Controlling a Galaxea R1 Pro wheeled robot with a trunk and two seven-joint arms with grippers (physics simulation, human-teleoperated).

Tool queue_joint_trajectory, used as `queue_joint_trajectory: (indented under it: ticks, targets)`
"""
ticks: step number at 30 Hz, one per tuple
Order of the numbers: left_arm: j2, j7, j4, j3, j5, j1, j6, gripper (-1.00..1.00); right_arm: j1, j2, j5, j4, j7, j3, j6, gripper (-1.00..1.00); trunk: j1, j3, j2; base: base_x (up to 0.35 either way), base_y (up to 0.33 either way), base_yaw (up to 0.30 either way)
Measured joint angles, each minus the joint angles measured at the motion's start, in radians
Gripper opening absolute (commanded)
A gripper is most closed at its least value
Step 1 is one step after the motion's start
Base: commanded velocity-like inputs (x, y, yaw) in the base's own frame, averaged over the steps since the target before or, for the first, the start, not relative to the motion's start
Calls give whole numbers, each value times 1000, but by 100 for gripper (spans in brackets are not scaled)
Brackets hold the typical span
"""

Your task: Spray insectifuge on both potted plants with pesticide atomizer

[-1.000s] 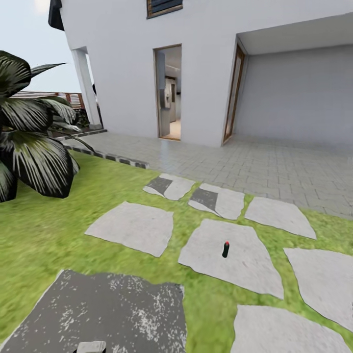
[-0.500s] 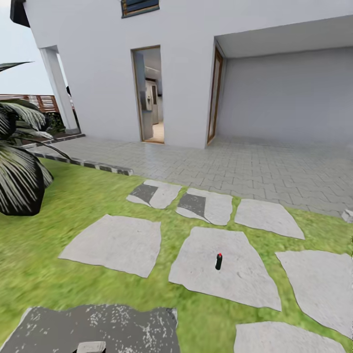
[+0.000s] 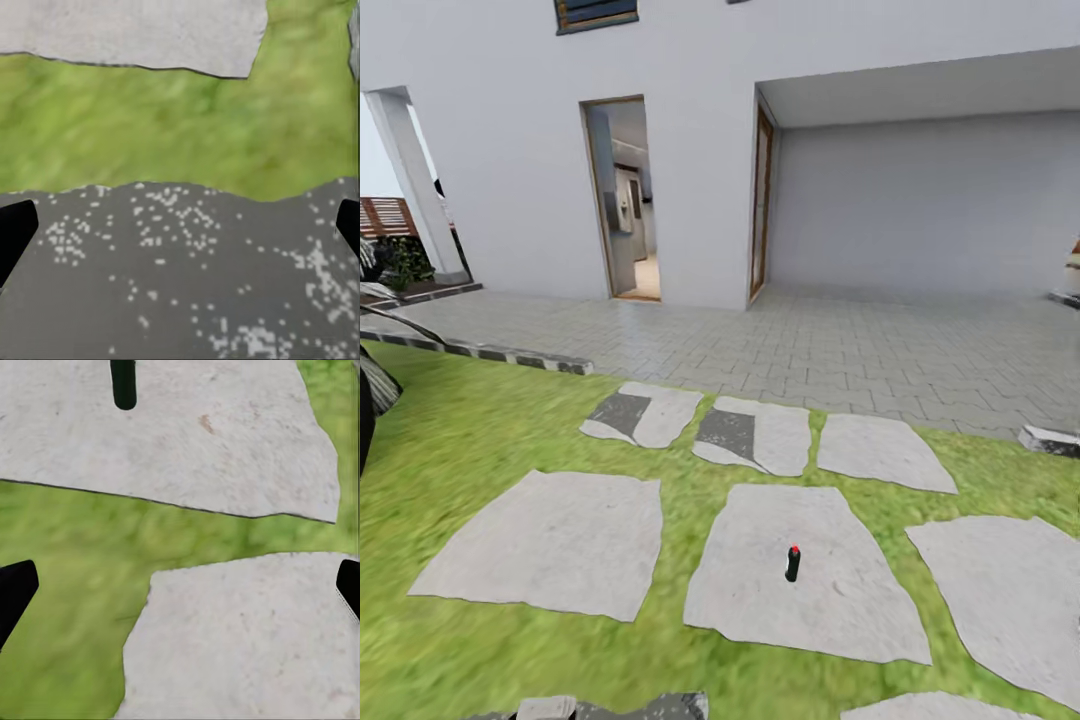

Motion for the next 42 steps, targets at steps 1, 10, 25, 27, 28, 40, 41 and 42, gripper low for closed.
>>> queue_joint_trajectory:
  ticks: [1, 10, 25, 27, 28, 40, 41, 42]
  targets:
    - [0, 0, 0, 0, 0, 0, 0, 100, 0, 0, 0, 0, 0, 0, 0, 100, 0, 1, 0, 338, 75, -222]
    - [1, 0, 0, 0, 0, 0, 0, 100, 0, 0, 0, 0, 0, 0, 0, 100, 0, 9, 0, 314, 25, -222]
    - [8, 1, -19, 4, 6, -5, 2, 100, 0, 0, 0, 0, -1, 0, 0, 100, 1, 16, 0, 155, 0, -106]
    - [14, 1, -26, 5, 8, -12, 4, 100, 0, 0, 0, 0, -1, 0, 0, 100, 1, 16, 0, 15, 0, -3]
    - [15, 1, -30, 5, 8, -13, 6, 100, 0, 0, 0, 0, -1, 0, 0, 100, 1, 16, 0, 8, 0, -2]
    - [25, 4, -78, 13, 11, -189, 172, 100, 0, 0, 0, 0, -1, 0, 0, 100, 1, 16, 0, 1, 0, 0]
    - [26, 3, -79, 21, 11, -187, 173, 100, 0, 0, 0, 0, -1, 0, 0, 100, 1, 16, 0, 0, 0, 0]
    - [28, 1, -80, 23, 10, -183, 171, 100, 0, 0, 0, 0, -1, 0, 0, 100, 1, 16, 0, 0, 0, -5]
